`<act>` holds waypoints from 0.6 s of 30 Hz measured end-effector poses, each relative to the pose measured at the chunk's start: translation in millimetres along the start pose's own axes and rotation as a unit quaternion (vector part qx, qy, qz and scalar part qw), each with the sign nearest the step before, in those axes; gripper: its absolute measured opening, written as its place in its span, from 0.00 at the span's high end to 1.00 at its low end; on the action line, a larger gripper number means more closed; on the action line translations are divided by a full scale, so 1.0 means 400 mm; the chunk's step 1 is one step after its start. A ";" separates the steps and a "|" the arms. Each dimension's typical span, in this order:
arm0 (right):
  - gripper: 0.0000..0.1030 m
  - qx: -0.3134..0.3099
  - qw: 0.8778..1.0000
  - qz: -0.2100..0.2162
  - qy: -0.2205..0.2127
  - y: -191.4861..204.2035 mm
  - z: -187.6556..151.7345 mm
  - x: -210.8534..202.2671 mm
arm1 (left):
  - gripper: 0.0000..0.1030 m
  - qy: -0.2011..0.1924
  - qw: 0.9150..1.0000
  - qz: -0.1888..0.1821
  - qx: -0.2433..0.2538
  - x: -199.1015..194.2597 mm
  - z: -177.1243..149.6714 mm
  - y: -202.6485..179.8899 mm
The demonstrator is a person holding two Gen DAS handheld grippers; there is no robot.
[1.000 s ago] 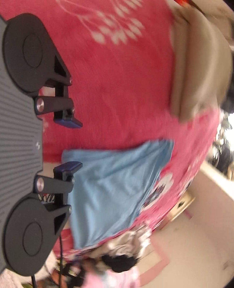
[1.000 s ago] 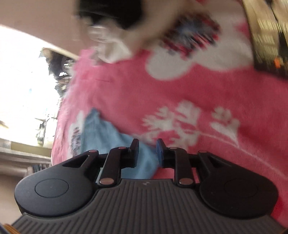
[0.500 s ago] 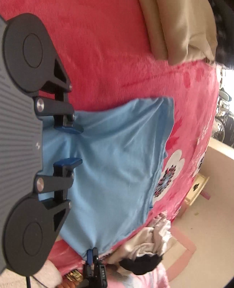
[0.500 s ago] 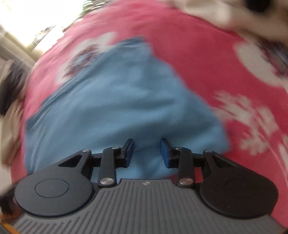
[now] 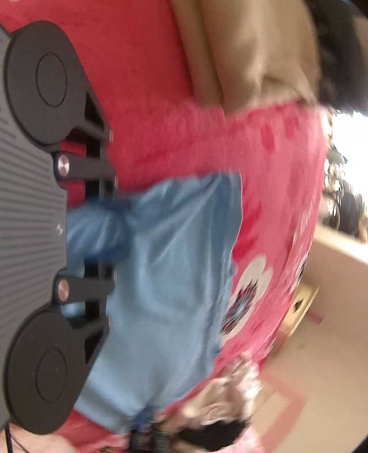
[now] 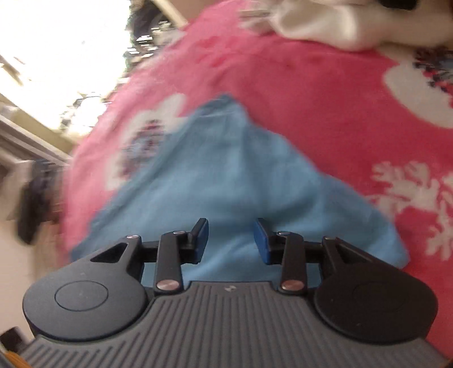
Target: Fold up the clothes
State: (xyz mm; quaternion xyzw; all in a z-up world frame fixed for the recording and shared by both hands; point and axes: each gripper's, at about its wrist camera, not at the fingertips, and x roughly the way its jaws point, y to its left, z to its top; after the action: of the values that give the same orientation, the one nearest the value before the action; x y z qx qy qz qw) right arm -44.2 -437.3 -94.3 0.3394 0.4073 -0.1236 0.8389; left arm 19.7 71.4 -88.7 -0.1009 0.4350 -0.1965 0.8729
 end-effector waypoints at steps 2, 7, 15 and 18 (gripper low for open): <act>0.82 -0.006 0.999 -0.024 -0.028 -0.008 0.001 -0.017 | 0.60 -0.020 0.999 0.024 0.008 -0.028 0.013 0.002; 0.75 -0.080 0.992 -0.037 -0.095 0.047 0.005 -0.072 | 0.57 -0.040 0.998 -0.011 0.038 -0.067 0.037 -0.034; 0.82 -0.152 0.986 -0.056 -0.041 0.079 0.032 0.051 | 0.60 -0.023 0.998 0.036 0.034 0.054 0.058 -0.015; 0.78 -0.099 0.987 -0.086 -0.093 0.037 0.052 0.003 | 0.54 -0.056 0.997 0.056 0.017 0.023 0.087 -0.006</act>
State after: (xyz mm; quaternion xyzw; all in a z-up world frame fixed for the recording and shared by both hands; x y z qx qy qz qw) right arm -23.8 -440.3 -79.0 0.2049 0.3659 -0.1854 0.8887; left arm 52.0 65.6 -73.7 -0.0726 0.3870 -0.1491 0.9071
